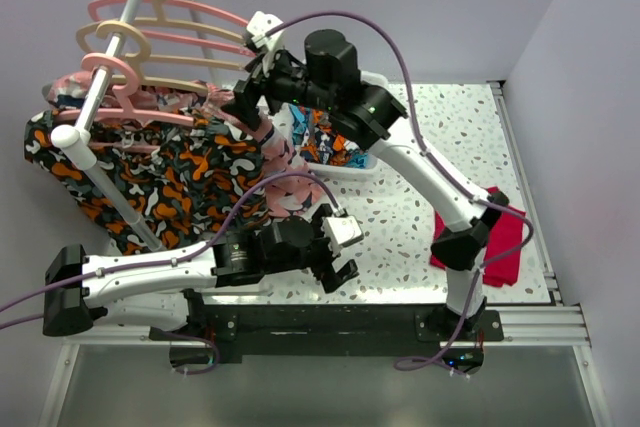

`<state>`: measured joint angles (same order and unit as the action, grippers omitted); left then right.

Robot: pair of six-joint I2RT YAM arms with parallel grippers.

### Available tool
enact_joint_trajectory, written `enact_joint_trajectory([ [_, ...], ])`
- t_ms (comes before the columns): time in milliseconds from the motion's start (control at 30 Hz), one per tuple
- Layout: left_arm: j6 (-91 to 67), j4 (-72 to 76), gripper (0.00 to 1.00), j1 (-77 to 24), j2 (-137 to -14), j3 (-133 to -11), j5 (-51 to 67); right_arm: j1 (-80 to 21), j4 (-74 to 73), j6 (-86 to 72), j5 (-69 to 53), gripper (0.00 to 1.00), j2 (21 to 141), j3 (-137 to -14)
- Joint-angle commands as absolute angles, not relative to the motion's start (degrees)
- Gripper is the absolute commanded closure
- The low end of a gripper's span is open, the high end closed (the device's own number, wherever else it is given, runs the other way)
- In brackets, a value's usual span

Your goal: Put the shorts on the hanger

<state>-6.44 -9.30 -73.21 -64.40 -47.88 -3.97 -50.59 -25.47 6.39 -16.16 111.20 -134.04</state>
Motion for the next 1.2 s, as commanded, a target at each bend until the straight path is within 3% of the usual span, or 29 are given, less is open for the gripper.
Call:
enact_joint_trajectory([
  [0, -8.6, -5.8, 0.00, -73.4, -64.0, -48.6, -12.1, -50.6, -22.9, 3.0, -4.6, 0.01, 103.3, -129.8],
  [200, -10.8, -4.7, 0.00, -73.4, -64.6, -49.1, -17.2, -50.7, -24.5, -3.8, 11.9, 0.02, 93.0, -118.6],
  [533, -19.9, -4.0, 0.00, -73.3, -67.1, -49.5, -25.9, -50.7, -27.1, -19.3, 34.0, 0.01, 68.7, -86.6],
  [800, -22.7, -1.0, 0.00, -73.3, -68.7, -46.5, -28.7, -50.6, -32.3, -33.8, 38.9, 0.01, 52.7, -62.5],
  [1167, -25.8, 3.6, 0.00, -73.4, -70.4, -44.5, -29.2, -50.7, -35.4, -45.7, 39.5, 0.01, 49.6, -47.6],
])
